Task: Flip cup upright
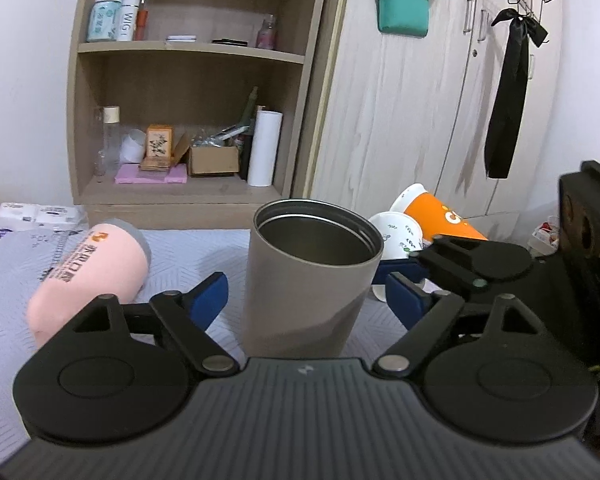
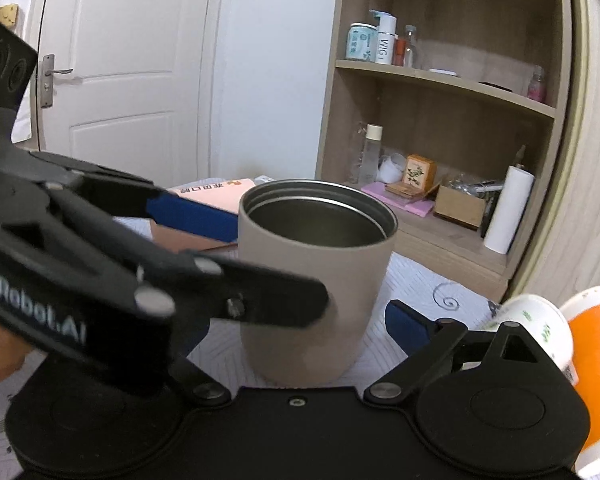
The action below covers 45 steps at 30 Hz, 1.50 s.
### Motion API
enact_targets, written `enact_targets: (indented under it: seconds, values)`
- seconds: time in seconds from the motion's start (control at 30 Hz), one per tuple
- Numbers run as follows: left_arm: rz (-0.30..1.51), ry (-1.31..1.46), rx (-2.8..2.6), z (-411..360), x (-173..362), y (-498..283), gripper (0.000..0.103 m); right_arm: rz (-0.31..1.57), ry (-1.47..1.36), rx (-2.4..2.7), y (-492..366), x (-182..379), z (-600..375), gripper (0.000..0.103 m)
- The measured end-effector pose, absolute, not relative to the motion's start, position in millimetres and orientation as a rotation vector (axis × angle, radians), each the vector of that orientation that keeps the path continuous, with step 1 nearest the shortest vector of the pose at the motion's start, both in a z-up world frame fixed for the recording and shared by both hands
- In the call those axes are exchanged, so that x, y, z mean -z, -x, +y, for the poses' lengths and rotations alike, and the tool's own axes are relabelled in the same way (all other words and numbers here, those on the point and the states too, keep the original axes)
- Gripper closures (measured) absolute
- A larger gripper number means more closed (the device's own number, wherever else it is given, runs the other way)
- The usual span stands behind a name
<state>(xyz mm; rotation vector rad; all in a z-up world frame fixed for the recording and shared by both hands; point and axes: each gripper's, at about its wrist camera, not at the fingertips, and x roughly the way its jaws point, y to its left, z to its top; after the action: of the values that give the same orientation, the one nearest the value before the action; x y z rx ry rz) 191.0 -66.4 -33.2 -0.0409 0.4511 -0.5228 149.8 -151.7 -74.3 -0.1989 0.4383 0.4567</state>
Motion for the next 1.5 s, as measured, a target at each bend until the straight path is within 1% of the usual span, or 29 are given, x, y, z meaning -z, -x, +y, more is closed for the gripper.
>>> enact_targets:
  seconds: [0.1, 0.27, 0.67, 0.87, 0.97, 1.1, 1.17, 1.3, 1.5]
  values:
    - [0.473, 0.032, 0.501, -66, 29, -183, 0.015, 0.442, 0.175, -0.446, -141, 71, -154, 0.006]
    - [0.500, 0.009, 0.467, -66, 22, -166, 0.010, 0.430, 0.182, -0.407, -123, 66, -150, 0.006]
    - [0.485, -0.001, 0.313, -42, -5, -108, 0.007, 0.399, 0.164, -0.270, -58, 48, -146, 0.006]
    - [0.525, 0.028, 0.273, -27, -13, -83, 0.007, 0.399, 0.125, -0.237, -29, 32, -144, 0.006]
    - [0.553, 0.077, 0.276, -19, -17, -80, 0.006, 0.384, 0.117, -0.190, -14, 22, -141, 0.005]
    - [0.536, 0.052, 0.222, -15, -20, -76, 0.005, 0.397, 0.088, -0.149, -3, 10, -144, 0.004]
    - [0.526, 0.036, 0.199, -15, -21, -74, 0.000, 0.395, 0.093, -0.107, 3, 7, -143, 0.004]
    - [0.551, 0.021, 0.174, -14, -19, -76, 0.000, 0.367, 0.101, -0.042, 13, 2, -145, 0.003]
    - [0.608, -0.003, 0.144, -15, -15, -81, 0.000, 0.373, 0.046, -0.001, 18, -1, -149, 0.000]
